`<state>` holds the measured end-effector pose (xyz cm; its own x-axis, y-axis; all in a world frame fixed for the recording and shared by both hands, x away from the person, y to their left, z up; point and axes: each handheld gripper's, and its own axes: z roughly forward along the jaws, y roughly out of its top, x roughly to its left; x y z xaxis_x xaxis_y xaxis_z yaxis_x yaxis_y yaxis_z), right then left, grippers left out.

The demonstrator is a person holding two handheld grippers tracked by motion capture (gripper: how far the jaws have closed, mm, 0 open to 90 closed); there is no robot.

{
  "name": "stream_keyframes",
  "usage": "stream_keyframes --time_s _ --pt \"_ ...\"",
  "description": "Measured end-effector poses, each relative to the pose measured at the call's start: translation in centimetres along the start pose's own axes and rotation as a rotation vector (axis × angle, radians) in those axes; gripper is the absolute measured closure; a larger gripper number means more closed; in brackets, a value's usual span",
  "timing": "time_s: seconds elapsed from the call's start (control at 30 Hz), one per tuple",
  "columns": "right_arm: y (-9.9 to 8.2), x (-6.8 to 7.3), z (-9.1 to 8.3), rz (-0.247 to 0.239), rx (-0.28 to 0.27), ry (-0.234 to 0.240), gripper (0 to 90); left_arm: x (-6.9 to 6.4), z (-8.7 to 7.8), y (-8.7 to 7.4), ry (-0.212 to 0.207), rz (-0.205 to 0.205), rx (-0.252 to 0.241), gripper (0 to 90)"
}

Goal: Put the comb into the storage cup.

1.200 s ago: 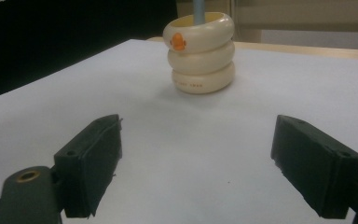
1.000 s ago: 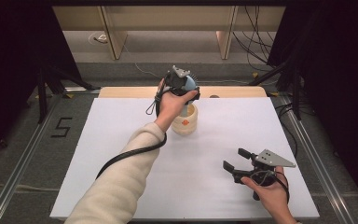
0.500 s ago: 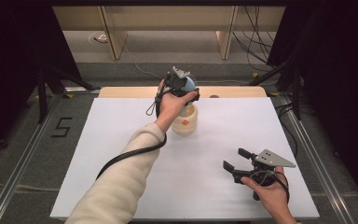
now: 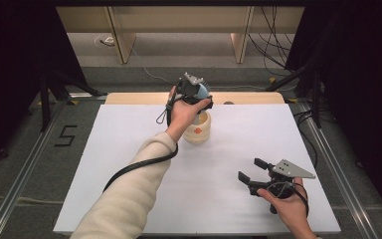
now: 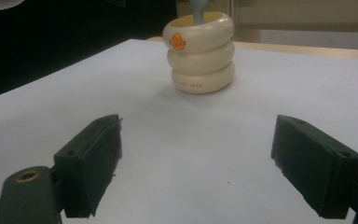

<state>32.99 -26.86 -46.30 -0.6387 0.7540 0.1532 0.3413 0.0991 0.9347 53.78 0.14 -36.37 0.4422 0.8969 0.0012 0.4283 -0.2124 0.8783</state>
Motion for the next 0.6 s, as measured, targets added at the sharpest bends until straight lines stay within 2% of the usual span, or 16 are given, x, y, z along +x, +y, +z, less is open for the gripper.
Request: stream_keyframes --time_s 0.33,0.6 --pt "0.00 0.02 -0.02 0.005 0.002 -0.001 17.1 0.14 0.25 -0.30 0.005 -0.008 0.013 19.1" --pt "-0.01 0.01 -0.01 0.006 0.004 0.000 17.1 0.06 0.46 -0.10 -0.001 0.005 0.021 19.1"
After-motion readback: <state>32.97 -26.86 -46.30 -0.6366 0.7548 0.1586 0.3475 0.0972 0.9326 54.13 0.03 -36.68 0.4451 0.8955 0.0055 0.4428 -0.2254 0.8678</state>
